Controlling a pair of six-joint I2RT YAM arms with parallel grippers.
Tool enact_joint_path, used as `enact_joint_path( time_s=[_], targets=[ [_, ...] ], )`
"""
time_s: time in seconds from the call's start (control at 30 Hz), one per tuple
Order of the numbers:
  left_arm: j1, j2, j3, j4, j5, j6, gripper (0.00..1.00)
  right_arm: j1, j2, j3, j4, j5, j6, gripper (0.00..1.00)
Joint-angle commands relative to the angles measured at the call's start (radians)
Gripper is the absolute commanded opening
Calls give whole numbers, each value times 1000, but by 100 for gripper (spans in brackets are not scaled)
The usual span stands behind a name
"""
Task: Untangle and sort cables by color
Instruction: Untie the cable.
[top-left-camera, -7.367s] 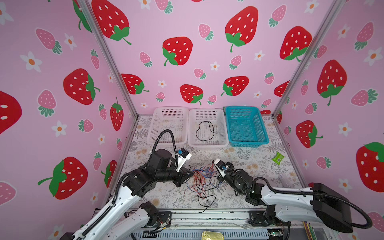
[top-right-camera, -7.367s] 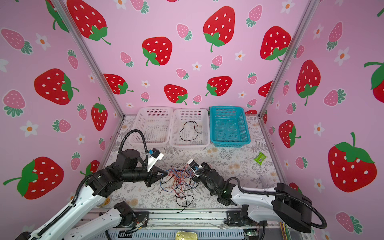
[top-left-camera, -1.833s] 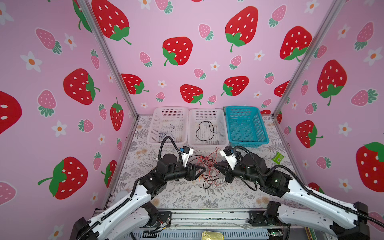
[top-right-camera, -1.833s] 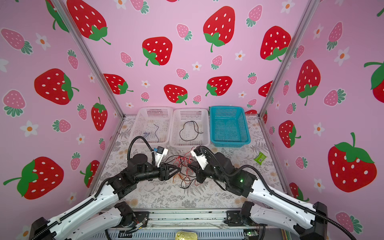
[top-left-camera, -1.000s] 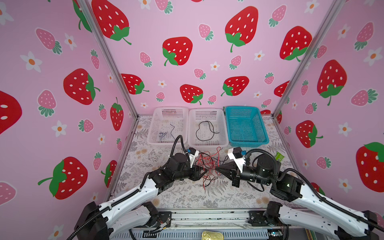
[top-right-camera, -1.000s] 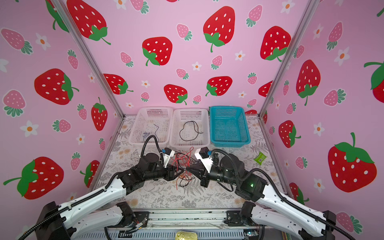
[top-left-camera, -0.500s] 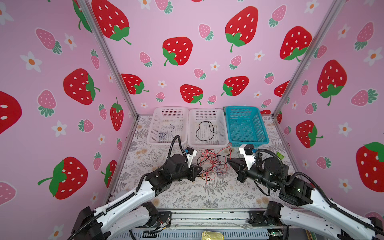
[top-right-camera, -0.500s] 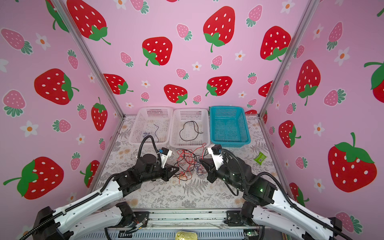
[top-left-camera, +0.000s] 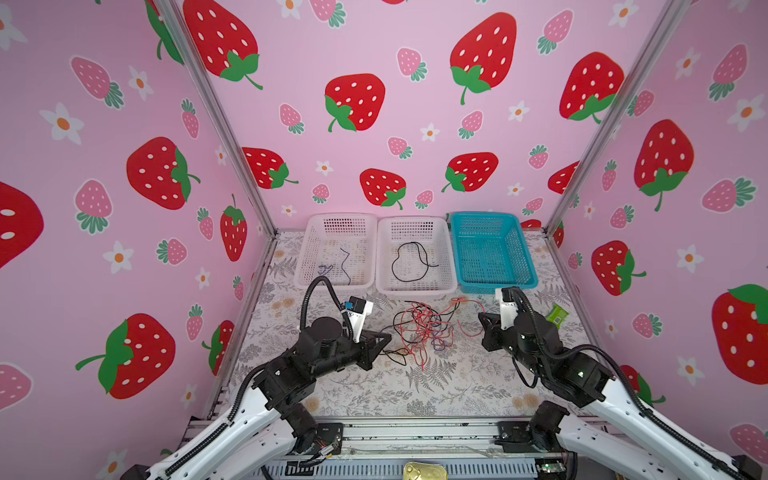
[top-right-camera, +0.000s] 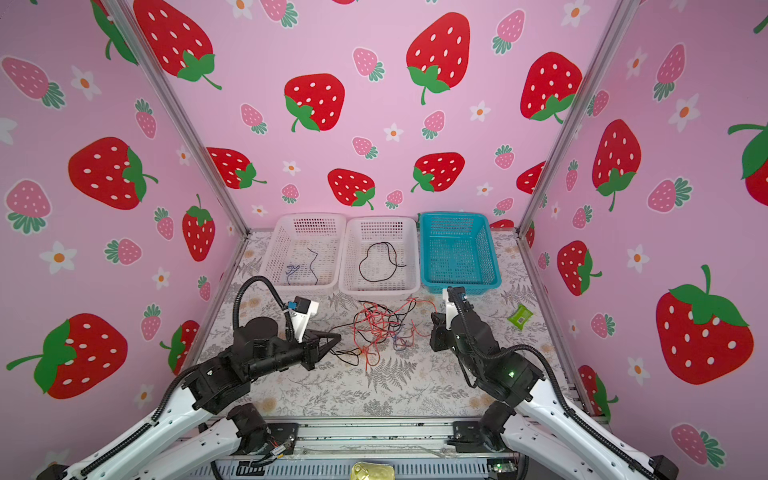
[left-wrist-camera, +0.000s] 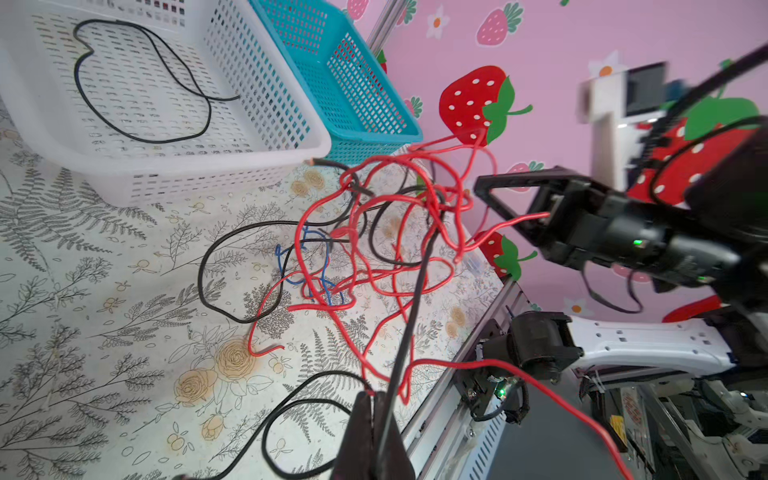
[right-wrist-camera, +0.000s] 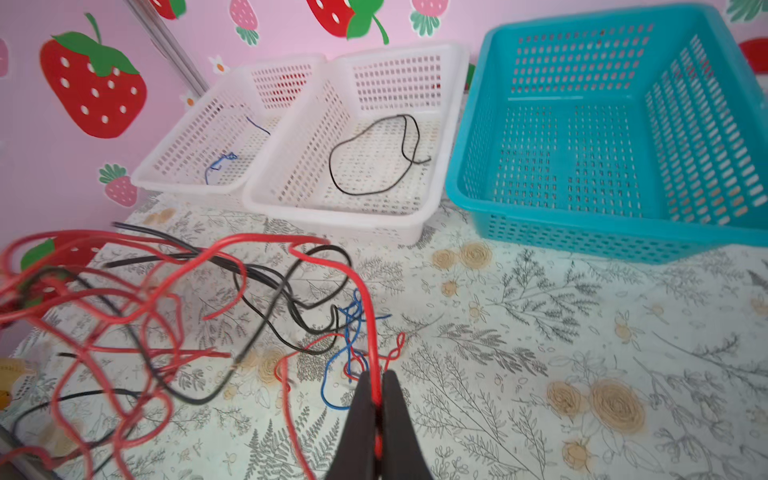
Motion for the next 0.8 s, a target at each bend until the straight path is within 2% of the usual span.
enact_joint_path(
  time_s=[0.0, 0.23, 0.33, 0.5, 0.77],
  targets=[
    [9, -42, 84, -67, 46, 28, 0, -92, 5, -48, 0, -80, 44, 0],
    [19, -88, 208, -145, 74, 83, 0, -251, 83, -140, 49, -207, 53, 0],
    [24, -113, 264, -168, 21, 91, 0, -293, 132, -167, 89, -247, 60, 0],
    [24, -111, 326, -201, -70, 81, 0, -296, 168, -185, 113, -260, 52, 0],
    [25, -82, 416, -32, 57, -4, 0, -296, 267, -227, 170, -235, 41, 0]
  ],
)
